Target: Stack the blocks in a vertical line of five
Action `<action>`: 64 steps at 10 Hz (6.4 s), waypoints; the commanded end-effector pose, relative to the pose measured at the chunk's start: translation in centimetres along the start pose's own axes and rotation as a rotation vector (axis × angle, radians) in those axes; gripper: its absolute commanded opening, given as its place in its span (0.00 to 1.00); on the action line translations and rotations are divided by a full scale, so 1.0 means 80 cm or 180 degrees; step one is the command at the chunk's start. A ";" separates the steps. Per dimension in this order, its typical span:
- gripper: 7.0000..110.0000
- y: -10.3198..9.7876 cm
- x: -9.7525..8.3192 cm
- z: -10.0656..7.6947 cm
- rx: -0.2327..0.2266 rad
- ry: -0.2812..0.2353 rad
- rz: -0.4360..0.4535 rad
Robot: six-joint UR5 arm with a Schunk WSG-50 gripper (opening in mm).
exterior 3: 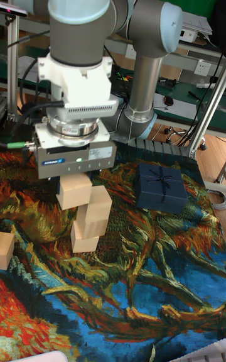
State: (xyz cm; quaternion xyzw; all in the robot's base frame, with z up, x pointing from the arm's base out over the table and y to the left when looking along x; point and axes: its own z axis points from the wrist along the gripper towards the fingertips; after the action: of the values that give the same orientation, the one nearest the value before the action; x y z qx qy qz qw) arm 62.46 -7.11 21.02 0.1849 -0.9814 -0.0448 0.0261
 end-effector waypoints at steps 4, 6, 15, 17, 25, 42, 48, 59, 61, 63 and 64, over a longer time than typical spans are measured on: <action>0.15 0.052 0.005 0.004 -0.0050 -0.0019 0.0133; 0.15 0.065 0.009 0.010 -0.0050 -0.0019 0.0157; 0.15 0.076 0.005 0.027 0.0098 -0.0124 0.0289; 0.15 0.078 0.006 0.029 0.0154 -0.0141 0.0310; 0.15 0.072 0.019 0.030 0.0148 -0.0062 0.0332; 0.15 0.081 0.026 0.032 0.0038 -0.0140 0.0413; 0.15 0.078 0.011 0.035 0.0063 -0.0301 0.0406; 0.15 0.083 0.020 0.029 0.0036 -0.0279 0.0401; 0.15 0.081 0.021 0.031 0.0059 -0.0271 0.0402; 0.15 0.080 0.022 0.035 0.0067 -0.0264 0.0402; 0.15 0.081 0.023 0.036 0.0064 -0.0254 0.0407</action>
State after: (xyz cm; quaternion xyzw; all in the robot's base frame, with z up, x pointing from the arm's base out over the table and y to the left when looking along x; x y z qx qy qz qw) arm 58.29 -1.76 18.88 0.1223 -0.9918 -0.0354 -0.0113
